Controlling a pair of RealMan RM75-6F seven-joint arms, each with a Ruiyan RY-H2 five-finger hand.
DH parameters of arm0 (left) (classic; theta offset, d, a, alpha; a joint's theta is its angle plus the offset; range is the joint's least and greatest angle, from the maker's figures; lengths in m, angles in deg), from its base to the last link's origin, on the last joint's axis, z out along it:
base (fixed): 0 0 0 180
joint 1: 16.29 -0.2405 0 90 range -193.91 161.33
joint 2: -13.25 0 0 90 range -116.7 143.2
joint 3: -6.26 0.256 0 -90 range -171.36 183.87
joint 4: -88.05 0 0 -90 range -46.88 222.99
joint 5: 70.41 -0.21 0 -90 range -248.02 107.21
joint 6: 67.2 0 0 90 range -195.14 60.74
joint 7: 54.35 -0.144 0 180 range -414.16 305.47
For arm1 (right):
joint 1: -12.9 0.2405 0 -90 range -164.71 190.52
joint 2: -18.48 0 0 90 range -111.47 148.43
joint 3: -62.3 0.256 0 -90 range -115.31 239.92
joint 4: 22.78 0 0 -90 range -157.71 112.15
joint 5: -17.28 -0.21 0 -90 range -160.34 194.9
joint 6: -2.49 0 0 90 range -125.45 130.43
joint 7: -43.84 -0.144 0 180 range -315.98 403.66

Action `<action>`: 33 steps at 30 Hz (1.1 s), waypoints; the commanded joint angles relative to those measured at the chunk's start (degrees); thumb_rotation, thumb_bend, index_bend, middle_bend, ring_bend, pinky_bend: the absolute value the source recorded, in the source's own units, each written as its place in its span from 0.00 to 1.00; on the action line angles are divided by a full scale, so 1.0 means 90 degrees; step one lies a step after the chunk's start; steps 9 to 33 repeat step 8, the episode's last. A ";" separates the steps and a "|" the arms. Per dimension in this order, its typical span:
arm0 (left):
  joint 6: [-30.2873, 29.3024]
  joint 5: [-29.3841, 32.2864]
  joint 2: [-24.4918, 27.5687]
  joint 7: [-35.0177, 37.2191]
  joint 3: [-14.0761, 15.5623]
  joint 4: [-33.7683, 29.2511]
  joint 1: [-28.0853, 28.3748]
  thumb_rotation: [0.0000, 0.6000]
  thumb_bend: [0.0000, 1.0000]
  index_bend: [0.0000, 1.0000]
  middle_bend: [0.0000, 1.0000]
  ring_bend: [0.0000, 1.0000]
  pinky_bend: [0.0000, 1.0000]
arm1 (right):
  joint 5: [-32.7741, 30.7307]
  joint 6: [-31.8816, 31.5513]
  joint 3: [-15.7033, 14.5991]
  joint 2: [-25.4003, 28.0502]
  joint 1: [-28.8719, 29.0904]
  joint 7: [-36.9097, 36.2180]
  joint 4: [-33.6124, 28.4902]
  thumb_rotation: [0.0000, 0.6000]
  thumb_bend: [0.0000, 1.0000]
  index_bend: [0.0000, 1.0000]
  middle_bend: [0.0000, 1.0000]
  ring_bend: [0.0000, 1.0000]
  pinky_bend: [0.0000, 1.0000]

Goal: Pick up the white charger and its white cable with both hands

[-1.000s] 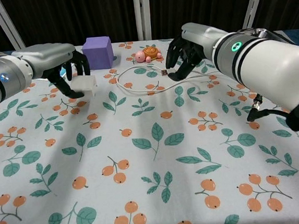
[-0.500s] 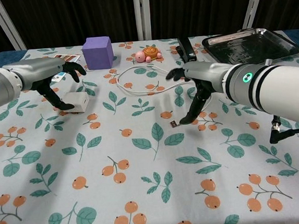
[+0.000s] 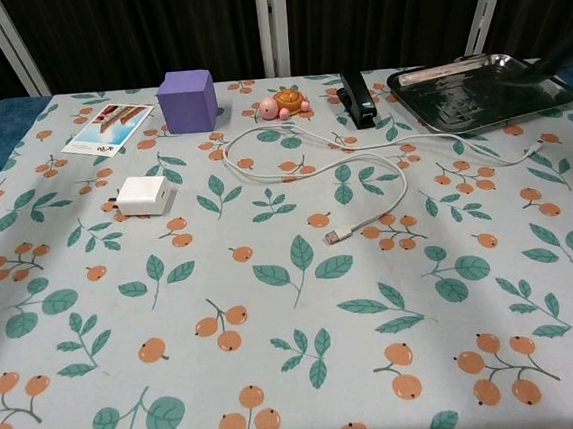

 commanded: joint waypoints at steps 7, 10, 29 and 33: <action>-0.1831 -0.1038 0.0608 0.0236 0.0723 -0.0541 -0.1696 1.00 0.19 0.19 0.19 0.07 0.00 | 0.1576 -0.1562 -0.1086 0.0870 -0.1753 -0.1251 0.0191 1.00 0.13 0.00 0.00 0.00 0.00; -0.1915 -0.1101 0.0633 0.0186 0.0762 -0.0659 -0.1780 1.00 0.19 0.19 0.19 0.07 0.00 | 0.1621 -0.1603 -0.1133 0.0896 -0.1837 -0.1283 0.0176 1.00 0.13 0.00 0.00 0.00 0.00; -0.1915 -0.1101 0.0633 0.0186 0.0762 -0.0659 -0.1780 1.00 0.19 0.19 0.19 0.07 0.00 | 0.1621 -0.1603 -0.1133 0.0896 -0.1837 -0.1283 0.0176 1.00 0.13 0.00 0.00 0.00 0.00; -0.1915 -0.1101 0.0633 0.0186 0.0762 -0.0659 -0.1780 1.00 0.19 0.19 0.19 0.07 0.00 | 0.1621 -0.1603 -0.1133 0.0896 -0.1837 -0.1283 0.0176 1.00 0.13 0.00 0.00 0.00 0.00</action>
